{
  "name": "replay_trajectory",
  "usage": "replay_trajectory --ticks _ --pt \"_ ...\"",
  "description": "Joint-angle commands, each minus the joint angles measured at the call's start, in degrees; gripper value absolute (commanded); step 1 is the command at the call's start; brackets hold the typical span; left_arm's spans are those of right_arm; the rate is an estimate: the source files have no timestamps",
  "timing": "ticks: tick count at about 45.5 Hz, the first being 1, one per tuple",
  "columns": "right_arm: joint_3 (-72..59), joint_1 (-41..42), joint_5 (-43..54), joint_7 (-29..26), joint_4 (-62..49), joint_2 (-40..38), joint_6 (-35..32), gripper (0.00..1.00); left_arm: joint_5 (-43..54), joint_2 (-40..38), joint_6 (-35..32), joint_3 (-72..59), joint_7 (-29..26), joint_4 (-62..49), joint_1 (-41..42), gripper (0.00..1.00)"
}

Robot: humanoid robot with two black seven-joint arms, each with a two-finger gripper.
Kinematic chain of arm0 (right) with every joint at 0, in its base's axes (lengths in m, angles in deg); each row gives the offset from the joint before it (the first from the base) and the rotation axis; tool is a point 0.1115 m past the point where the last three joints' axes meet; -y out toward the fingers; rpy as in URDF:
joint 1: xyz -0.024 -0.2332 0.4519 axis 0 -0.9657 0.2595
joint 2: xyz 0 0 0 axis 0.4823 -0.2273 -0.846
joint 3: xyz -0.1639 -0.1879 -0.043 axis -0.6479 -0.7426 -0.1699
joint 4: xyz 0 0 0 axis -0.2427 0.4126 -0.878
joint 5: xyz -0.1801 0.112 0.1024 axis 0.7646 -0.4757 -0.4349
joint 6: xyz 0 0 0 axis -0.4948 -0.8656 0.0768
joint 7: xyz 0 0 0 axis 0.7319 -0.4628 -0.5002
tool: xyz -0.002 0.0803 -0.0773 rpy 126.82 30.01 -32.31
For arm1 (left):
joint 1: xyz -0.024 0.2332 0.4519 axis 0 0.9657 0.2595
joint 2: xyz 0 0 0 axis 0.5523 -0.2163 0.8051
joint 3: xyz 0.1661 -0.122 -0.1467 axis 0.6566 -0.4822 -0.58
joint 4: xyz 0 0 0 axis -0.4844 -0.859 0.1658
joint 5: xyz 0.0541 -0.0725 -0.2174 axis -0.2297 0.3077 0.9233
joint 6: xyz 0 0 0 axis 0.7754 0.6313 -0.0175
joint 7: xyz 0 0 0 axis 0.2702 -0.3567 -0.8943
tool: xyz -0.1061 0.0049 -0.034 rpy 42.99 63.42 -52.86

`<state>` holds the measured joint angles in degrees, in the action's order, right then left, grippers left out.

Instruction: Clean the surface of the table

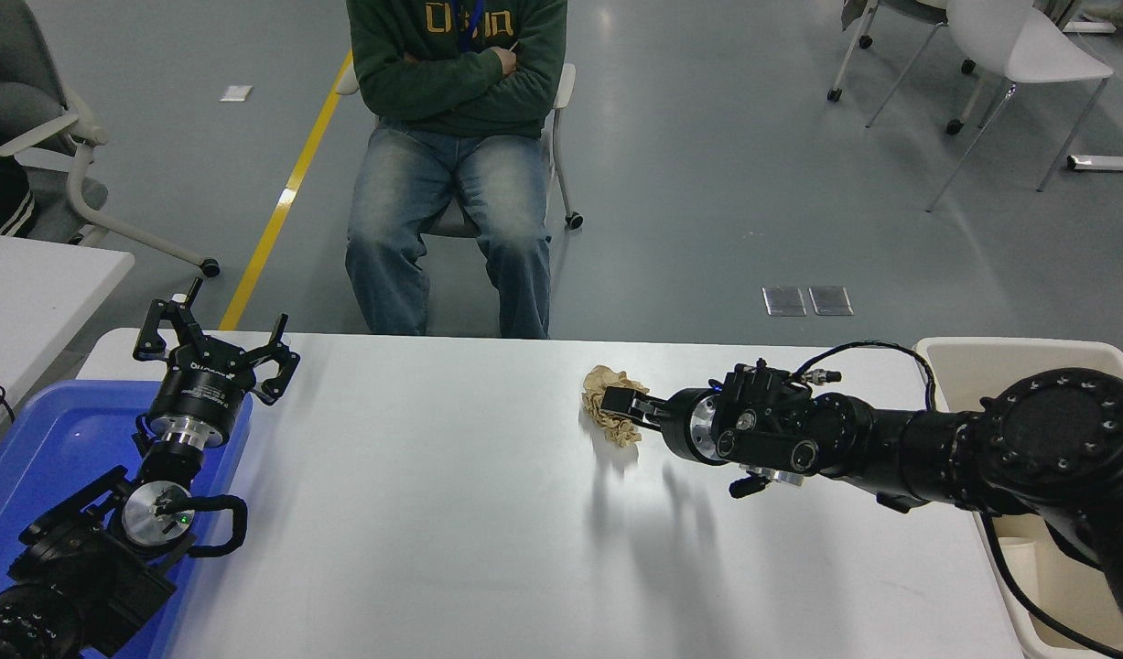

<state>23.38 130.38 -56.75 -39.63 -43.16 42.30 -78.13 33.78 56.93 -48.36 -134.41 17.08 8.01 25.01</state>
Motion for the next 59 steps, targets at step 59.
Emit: replay_trajectory --ticks 59 --pt "3.99 -4.62 6.71 0.27 -3.03 0.0 0.73 1.0 0.0 0.0 0.07 0.0 0.0 0.0 0.0 1.0"
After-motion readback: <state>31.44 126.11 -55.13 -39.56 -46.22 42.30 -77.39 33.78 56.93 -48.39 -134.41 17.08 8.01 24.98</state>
